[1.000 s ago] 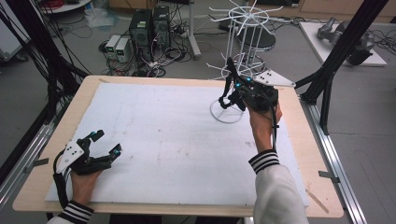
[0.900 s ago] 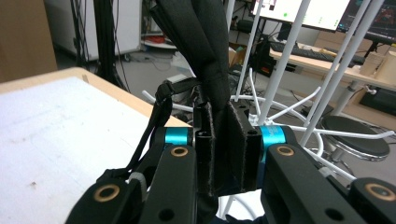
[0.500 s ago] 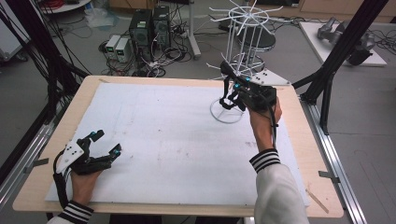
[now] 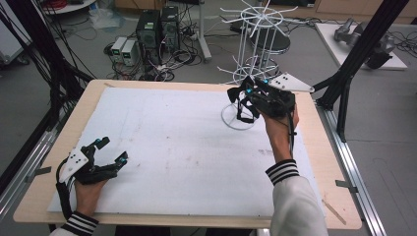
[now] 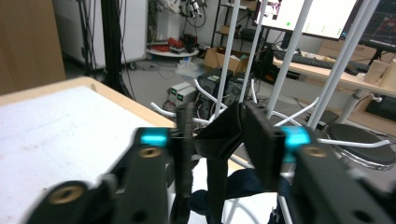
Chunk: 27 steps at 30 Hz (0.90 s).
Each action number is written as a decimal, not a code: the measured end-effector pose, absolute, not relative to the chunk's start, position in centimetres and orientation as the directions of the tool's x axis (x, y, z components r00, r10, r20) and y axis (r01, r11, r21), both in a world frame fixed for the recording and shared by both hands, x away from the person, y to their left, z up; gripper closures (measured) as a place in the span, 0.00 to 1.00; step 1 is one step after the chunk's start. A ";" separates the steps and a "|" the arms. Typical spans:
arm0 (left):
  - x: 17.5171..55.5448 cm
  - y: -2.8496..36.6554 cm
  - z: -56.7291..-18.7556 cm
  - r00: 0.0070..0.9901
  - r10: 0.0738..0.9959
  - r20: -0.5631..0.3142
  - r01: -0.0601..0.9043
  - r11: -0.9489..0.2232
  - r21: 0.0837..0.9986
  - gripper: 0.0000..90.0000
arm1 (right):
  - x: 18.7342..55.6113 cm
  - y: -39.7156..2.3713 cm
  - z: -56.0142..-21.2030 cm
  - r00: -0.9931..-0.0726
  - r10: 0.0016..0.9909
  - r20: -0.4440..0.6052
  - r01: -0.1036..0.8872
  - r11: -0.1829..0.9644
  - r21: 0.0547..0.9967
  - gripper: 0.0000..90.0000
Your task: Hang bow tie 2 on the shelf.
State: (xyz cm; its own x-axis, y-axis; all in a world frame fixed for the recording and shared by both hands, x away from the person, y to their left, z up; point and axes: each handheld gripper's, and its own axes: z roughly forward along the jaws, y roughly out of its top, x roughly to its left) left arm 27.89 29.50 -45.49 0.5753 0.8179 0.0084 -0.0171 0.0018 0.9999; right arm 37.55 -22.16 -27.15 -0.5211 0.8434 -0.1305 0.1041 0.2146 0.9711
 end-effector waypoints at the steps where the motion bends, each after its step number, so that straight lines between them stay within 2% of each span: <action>1: 27.9 29.5 -45.5 0.574 0.819 0.009 -0.019 0.002 1.000 0.15 | 37.4 -22.2 -27.1 -0.524 0.841 -0.131 0.100 0.214 0.972 0.59; 2: 27.9 29.5 -45.5 0.574 0.819 0.009 -0.018 0.002 1.000 0.15 | 37.0 -22.0 -27.0 -0.513 0.845 -0.153 0.080 0.224 0.971 0.49; 4: 27.9 29.5 -45.5 0.573 0.820 0.008 -0.020 0.004 1.000 0.15 | 36.5 -22.0 -26.9 -0.513 0.848 -0.132 0.072 0.196 0.978 0.31; 7: 27.9 29.5 -45.5 0.572 0.820 0.006 -0.017 0.005 1.000 0.15 | 35.6 -22.1 -26.6 -0.519 0.846 -0.121 0.085 0.192 0.978 0.14; 9: 27.9 29.5 -45.5 0.572 0.820 0.007 -0.015 0.003 1.000 0.15 | 34.9 -22.5 -26.5 -0.544 0.835 -0.086 0.097 0.164 0.982 0.13; 17: 27.9 29.5 -45.5 0.569 0.822 0.011 -0.020 0.001 1.000 0.15 | 32.5 -23.4 -27.3 -0.607 0.789 -0.098 0.084 0.187 0.979 0.12; 27: 27.9 29.6 -45.5 0.572 0.820 0.004 -0.019 0.009 1.000 0.15 | 29.7 -25.5 -31.5 -0.633 0.771 -0.065 0.078 0.147 0.986 0.12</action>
